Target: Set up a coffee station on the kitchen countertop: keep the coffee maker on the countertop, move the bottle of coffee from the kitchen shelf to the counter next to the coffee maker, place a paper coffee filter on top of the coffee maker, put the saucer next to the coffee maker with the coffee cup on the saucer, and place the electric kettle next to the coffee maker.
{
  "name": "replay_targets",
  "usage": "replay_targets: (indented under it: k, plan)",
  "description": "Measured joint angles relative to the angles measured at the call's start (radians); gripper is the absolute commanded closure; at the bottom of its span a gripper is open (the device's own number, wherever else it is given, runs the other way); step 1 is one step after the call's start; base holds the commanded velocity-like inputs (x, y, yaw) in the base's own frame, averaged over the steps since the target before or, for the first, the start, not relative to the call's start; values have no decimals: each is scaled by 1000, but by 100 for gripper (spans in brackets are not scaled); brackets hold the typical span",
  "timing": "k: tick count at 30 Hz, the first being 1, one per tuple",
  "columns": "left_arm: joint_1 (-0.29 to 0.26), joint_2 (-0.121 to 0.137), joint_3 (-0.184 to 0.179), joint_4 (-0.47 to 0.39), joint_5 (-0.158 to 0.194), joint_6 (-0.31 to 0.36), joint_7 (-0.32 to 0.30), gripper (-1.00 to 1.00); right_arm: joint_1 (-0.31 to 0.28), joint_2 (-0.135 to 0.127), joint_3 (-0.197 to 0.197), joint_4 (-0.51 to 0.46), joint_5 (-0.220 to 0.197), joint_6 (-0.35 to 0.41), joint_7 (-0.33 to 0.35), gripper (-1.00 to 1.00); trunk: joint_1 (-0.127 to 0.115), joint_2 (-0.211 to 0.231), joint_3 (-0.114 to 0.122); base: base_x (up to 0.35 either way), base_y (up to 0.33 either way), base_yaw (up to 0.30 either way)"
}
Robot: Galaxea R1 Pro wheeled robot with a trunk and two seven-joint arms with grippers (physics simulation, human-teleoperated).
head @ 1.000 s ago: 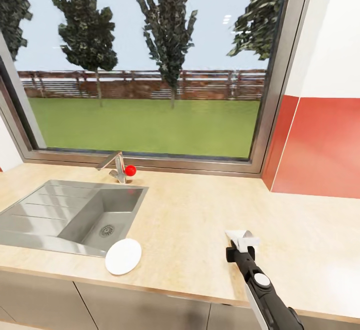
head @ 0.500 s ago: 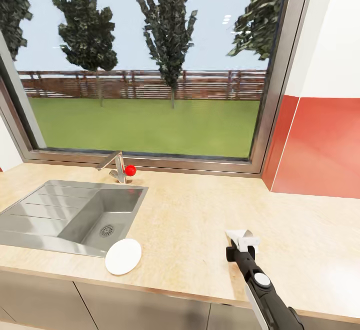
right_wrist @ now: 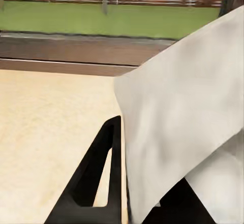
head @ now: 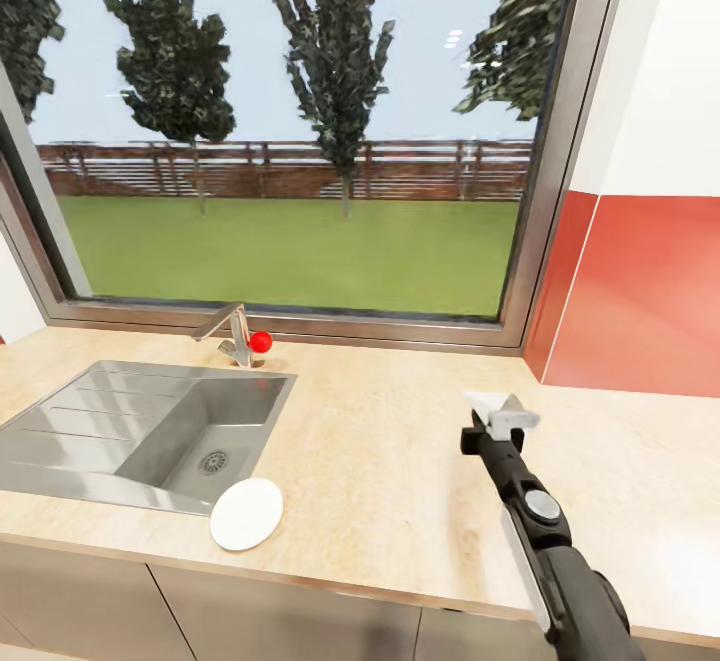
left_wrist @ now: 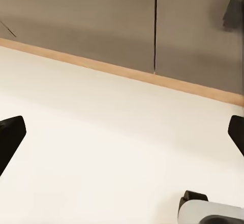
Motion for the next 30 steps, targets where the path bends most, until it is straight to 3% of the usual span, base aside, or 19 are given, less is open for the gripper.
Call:
replay_targets:
  k: [4,7,11,12,15,21,30]
  plan:
    - [0,0,-2,2,-2,0,-3,-100,-3,0,0,-122,-3,147,1,100,0,0,0,0,0,0]
    - [0,0,-5,9,-6,0,-5,-100,-9,1,0,-148,-4,191,3,100,0,0,0,0,0,0]
    - [0,-4,-10,27,-39,0,-6,-100,-13,3,1,-155,-5,208,9,100,0,0,0,-22,0,0]
    - [0,-7,-13,32,-77,2,-5,-100,-13,6,3,-153,-6,212,23,100,0,0,0,-125,0,0]
    - [-1,-10,-11,34,-94,10,-3,-100,-13,8,21,-152,-6,213,42,100,1,0,0,-241,0,0]
    - [-2,-11,-5,33,-100,57,0,-100,-13,9,94,-151,-6,214,119,100,1,0,0,-318,36,0]
    - [-2,-5,4,35,-100,73,1,-100,-14,8,100,-153,-5,212,130,100,1,0,0,-334,118,0]
